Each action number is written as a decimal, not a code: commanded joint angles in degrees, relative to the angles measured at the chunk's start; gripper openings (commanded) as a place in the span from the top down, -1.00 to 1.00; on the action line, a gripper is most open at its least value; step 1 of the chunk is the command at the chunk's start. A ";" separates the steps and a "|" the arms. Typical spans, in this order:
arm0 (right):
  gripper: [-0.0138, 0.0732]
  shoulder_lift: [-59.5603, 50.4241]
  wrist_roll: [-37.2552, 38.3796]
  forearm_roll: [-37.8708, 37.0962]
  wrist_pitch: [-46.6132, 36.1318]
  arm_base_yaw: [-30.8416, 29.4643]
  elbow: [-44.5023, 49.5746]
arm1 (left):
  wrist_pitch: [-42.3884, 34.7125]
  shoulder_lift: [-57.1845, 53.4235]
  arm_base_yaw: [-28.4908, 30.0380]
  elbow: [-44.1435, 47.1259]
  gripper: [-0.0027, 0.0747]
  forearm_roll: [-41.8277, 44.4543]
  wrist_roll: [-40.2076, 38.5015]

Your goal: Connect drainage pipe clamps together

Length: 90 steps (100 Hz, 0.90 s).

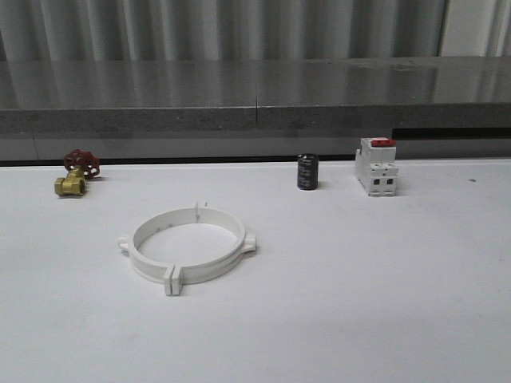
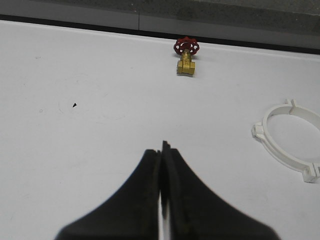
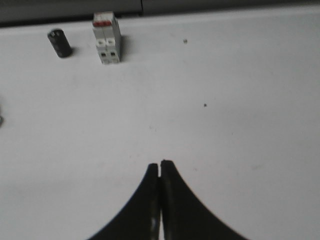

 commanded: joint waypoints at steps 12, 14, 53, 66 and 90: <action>0.84 -7.86 -6.36 6.06 -16.97 -4.99 7.66 | -4.13 0.38 -0.03 -1.46 0.99 -0.35 -0.02; 0.84 -8.42 -7.66 7.42 -17.83 -5.70 8.65 | -4.13 0.38 -0.03 -1.46 0.99 -0.35 -0.02; 0.84 -20.68 -14.88 15.74 -28.35 -10.84 23.13 | -4.13 0.38 -0.03 -1.46 0.98 -0.35 -0.02; 0.84 -20.56 -14.82 15.64 -29.61 -10.16 25.35 | -4.01 0.38 -0.03 -1.46 0.98 -0.35 -0.02; 0.84 -20.56 -12.64 13.82 -33.24 -8.68 26.63 | -4.01 0.38 -0.03 -1.46 0.99 -0.35 -0.02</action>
